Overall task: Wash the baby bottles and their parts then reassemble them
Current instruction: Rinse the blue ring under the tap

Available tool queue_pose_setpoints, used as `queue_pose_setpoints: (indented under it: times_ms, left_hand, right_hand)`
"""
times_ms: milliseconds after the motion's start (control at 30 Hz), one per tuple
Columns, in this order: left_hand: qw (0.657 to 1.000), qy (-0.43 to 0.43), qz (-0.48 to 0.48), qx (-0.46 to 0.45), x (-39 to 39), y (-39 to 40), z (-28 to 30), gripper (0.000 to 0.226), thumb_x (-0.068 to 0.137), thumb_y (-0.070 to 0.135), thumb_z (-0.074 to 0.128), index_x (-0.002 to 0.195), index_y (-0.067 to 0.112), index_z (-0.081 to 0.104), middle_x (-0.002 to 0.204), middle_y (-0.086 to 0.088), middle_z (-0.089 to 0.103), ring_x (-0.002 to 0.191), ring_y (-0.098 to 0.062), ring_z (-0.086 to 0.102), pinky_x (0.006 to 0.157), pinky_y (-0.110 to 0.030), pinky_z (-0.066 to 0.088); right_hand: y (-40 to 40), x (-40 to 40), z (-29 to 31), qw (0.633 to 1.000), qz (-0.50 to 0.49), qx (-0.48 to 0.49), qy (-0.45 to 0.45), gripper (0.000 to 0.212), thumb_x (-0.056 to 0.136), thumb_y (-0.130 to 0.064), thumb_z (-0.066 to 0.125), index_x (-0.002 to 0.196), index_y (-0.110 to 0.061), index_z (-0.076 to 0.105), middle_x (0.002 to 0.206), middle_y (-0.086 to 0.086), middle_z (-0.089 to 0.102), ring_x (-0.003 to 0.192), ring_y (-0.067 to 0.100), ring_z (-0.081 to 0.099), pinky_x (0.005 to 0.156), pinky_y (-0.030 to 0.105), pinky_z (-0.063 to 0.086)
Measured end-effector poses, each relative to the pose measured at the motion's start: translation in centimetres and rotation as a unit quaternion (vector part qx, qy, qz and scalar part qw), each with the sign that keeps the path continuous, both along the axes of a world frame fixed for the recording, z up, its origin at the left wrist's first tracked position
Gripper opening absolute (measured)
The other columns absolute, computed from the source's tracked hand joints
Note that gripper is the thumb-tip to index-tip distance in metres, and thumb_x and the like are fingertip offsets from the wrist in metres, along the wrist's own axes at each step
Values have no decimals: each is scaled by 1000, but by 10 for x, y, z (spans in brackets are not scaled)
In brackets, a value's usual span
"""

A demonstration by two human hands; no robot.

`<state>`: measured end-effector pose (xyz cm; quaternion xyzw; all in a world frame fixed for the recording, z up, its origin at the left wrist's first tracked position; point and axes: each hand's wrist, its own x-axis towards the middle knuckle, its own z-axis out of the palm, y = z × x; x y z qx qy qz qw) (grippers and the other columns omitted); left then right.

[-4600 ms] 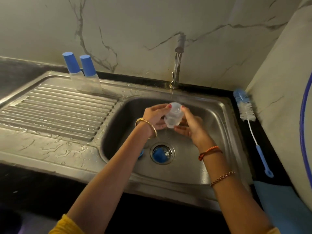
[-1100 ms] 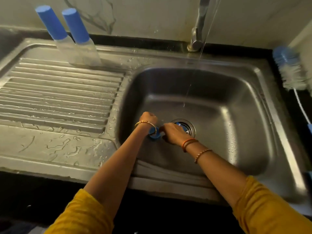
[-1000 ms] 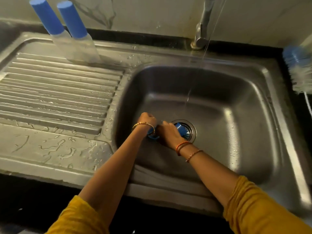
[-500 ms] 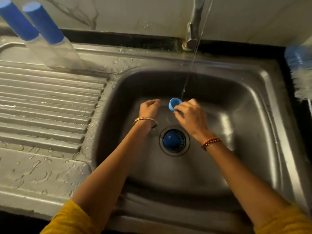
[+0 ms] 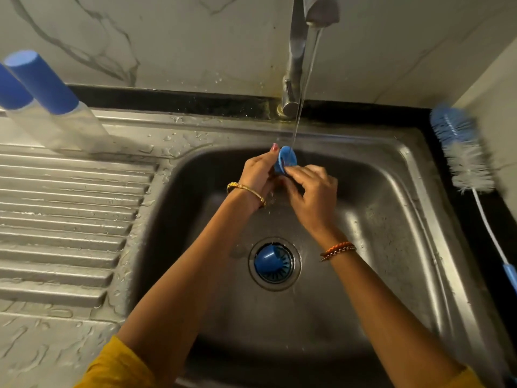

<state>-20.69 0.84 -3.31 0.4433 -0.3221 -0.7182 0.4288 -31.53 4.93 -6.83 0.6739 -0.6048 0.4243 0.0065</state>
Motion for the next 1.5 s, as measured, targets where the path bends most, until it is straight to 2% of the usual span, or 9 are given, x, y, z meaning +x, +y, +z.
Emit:
queue_pose_setpoints:
  times_ms: [67,133,300,500,733,933,1200,1333,1500]
  left_hand:
    - [999,-48,-8,4,0,-1,2,33,96,28,45,104,-1,59,85,-8,60,76,-13,59,63,-19,53]
    - [998,-55,-11,11,-1,2,3,33,95,31,46,95,1,60,77,-6,57,68,-11,55,60,-18,52]
    - [998,-50,-15,-39,-6,12,-1,35,97,32,41,80,8,60,66,-3,56,60,-11,55,59,-21,50]
    - [997,-68,-39,22,4,0,9,41,94,38,45,105,0,58,82,-9,60,67,-12,57,61,-18,53]
    - [999,-3,0,45,-1,4,10,32,96,31,45,99,2,58,78,-7,56,68,-14,55,63,-23,50]
    - [995,-52,-7,85,9,-1,16,42,95,34,45,116,-1,52,87,-12,61,72,-17,60,59,-24,55]
    - [996,40,6,79,-4,4,14,31,99,29,38,97,4,57,82,-7,57,70,-13,54,66,-23,49]
    - [991,36,-1,129,1,10,8,36,98,34,38,95,4,57,80,-9,57,69,-15,55,56,-25,53]
    - [977,35,-21,210,2,16,5,37,99,31,36,87,3,55,65,-10,59,61,-15,54,44,-17,48]
  right_hand:
    - [-4,-11,-6,994,-1,-56,93,27,84,-32,55,91,-14,73,85,-2,73,91,13,51,74,32,32]
    - [-6,-12,-5,994,-17,-63,83,28,84,-34,54,84,-14,74,78,-1,72,89,12,51,74,31,29]
    - [-11,19,20,971,-48,74,-221,47,81,-49,49,91,-10,74,79,5,71,81,23,65,71,48,52]
    - [-6,-12,4,992,18,-74,99,27,84,-29,52,87,-14,74,81,-1,73,92,13,48,73,31,25]
    - [-8,13,21,997,-58,-38,-43,26,79,-29,52,79,-15,74,72,0,68,84,19,61,76,33,32]
    - [-9,-14,5,986,44,-68,144,28,84,-32,51,88,-17,73,88,-3,73,101,14,46,75,31,23]
    - [-9,2,22,998,-43,-22,32,12,75,-26,64,76,-19,74,74,-2,70,87,21,62,76,34,28]
    - [-2,-8,16,994,37,-14,101,29,81,-37,50,84,-21,74,81,-3,72,96,12,45,73,30,22]
    - [4,-15,16,989,63,-16,130,25,81,-35,50,78,-23,72,78,-8,71,96,10,45,73,30,22]
